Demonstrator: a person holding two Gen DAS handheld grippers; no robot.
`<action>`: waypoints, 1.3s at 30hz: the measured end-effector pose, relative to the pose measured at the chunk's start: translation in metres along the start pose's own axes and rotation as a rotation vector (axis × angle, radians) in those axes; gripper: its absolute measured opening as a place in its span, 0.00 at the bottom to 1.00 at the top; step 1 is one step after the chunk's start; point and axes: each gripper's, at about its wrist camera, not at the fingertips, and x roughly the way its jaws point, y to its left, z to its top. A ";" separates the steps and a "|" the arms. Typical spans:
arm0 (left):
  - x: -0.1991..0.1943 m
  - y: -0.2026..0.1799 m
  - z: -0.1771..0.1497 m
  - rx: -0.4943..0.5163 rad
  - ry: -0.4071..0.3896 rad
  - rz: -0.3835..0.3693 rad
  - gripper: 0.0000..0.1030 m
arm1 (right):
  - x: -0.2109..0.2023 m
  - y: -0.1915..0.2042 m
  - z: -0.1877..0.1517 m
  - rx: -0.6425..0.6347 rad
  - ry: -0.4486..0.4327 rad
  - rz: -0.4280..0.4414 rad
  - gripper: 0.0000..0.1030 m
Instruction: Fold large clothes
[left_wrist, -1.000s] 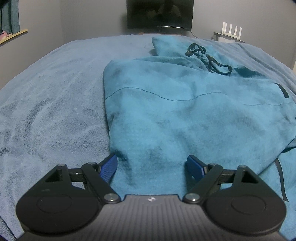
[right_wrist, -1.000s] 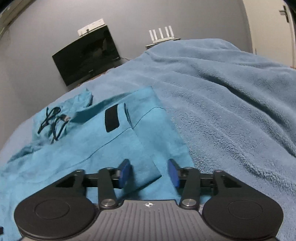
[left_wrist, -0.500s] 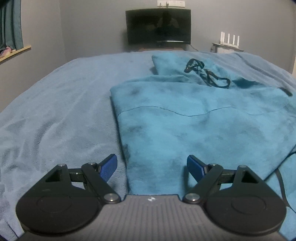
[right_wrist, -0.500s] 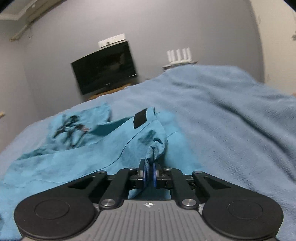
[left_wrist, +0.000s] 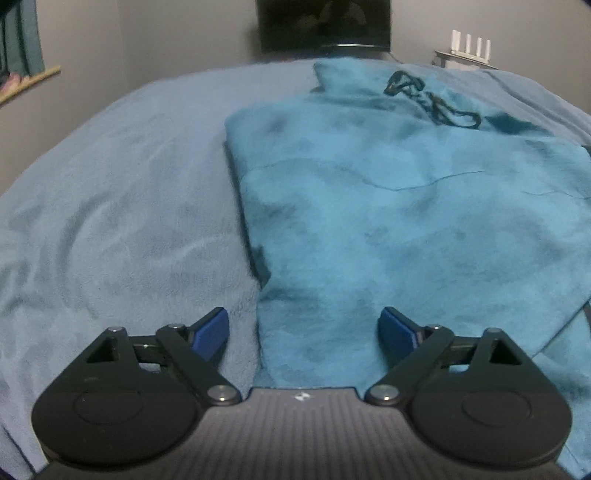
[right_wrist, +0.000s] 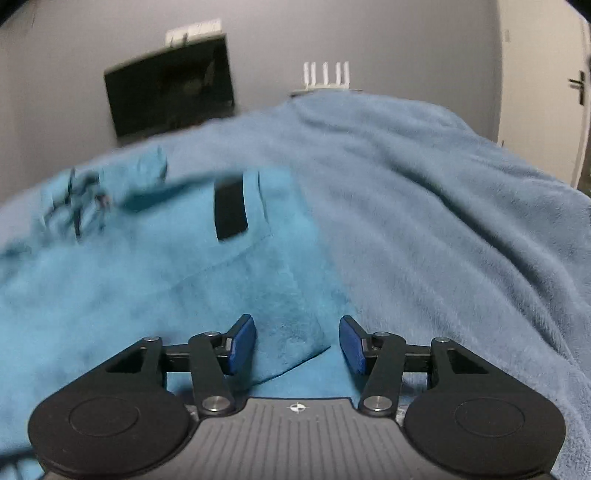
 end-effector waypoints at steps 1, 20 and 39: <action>0.004 0.003 -0.001 -0.020 0.009 -0.007 0.92 | 0.000 -0.001 0.001 -0.003 0.005 -0.002 0.52; -0.105 -0.047 -0.008 0.207 -0.279 0.073 0.95 | -0.092 -0.048 -0.018 0.124 0.042 0.008 0.68; -0.024 -0.121 0.027 0.009 -0.218 -0.115 0.96 | -0.040 0.017 0.004 -0.106 -0.051 0.156 0.66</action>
